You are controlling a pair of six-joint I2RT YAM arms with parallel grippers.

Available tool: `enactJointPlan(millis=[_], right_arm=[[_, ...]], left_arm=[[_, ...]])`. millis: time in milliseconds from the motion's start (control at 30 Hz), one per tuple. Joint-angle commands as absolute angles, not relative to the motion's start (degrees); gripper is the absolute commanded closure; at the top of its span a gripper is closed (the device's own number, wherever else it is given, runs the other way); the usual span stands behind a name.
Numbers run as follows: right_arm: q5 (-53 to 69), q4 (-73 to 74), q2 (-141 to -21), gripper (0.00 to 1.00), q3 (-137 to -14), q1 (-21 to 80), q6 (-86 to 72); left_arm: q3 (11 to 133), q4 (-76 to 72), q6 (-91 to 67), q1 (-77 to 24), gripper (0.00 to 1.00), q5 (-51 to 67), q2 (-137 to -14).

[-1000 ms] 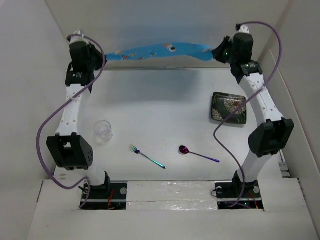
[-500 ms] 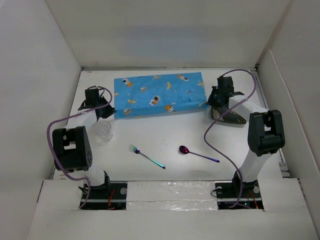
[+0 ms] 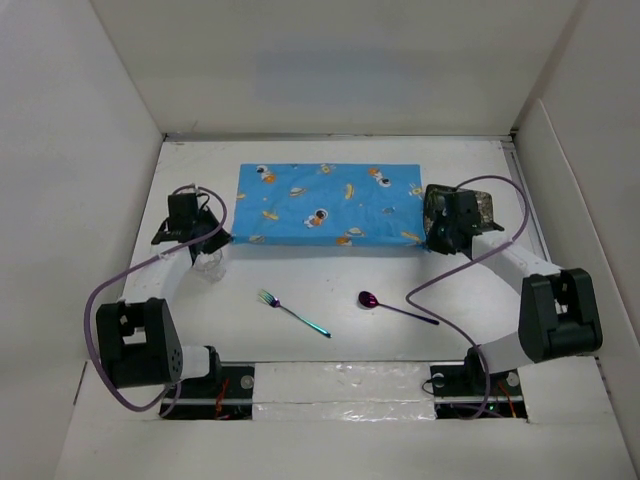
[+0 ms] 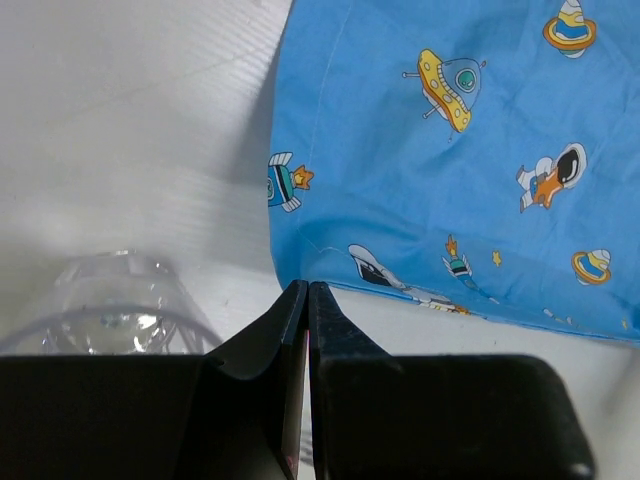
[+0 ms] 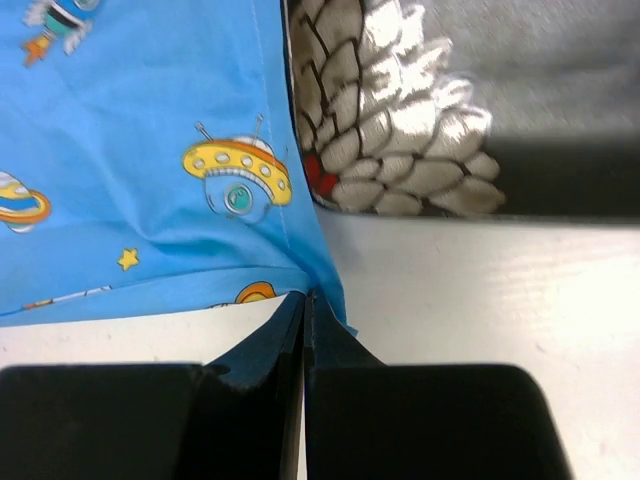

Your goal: Set the dinner table for one person

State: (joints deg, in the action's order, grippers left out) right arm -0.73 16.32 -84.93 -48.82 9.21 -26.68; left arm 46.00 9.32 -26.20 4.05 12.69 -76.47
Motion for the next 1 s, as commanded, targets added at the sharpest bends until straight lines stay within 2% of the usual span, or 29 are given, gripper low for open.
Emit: enactJointPlan(millis=[0,300,367,433,467,600,733,833,900,967], right_arm=[[-3.3,17.4,-80.8,0.95,-47.5,9.3,-26.9],[-4.5,21.7,-78.7,0.91,-46.1,10.5,-28.8],[-4.9,22.1,-78.1,0.90,-45.4,11.1,-28.9],[-5.8,22.8,-78.0,0.85,-45.2,11.6,-28.7],[-6.1,23.1,-77.8,0.82,-45.3,11.6,-28.7],[-6.1,25.0,-76.7,0.62,-45.9,11.6,-28.8],[-4.9,27.9,-73.8,0.56,-46.7,12.1,-29.3],[-5.3,29.6,-71.6,0.46,-48.5,12.1,-29.5],[-4.9,29.8,-70.9,0.39,-49.7,9.8,-30.1],[-2.7,29.4,-70.6,0.36,-51.8,7.5,-30.9]], left_arm=[[44.8,12.6,-23.7,4.1,1.00,11.1,-71.9],[42.3,16.9,-23.0,4.1,1.00,13.4,-66.5],[43.2,18.5,-23.4,4.1,0.95,13.8,-66.7],[43.2,18.6,-23.5,4.1,0.88,14.9,-66.8],[43.2,18.6,-23.7,4.1,0.88,14.9,-66.6],[43.8,19.2,-23.9,4.1,0.79,14.2,-65.9],[46.6,20.1,-23.6,4.1,0.78,13.4,-65.4],[49.6,20.8,-23.2,4.1,0.77,14.1,-65.3],[51.2,20.7,-23.1,4.1,0.77,15.6,-65.4],[53.4,20.1,-23.5,4.1,0.77,16.9,-65.7]])
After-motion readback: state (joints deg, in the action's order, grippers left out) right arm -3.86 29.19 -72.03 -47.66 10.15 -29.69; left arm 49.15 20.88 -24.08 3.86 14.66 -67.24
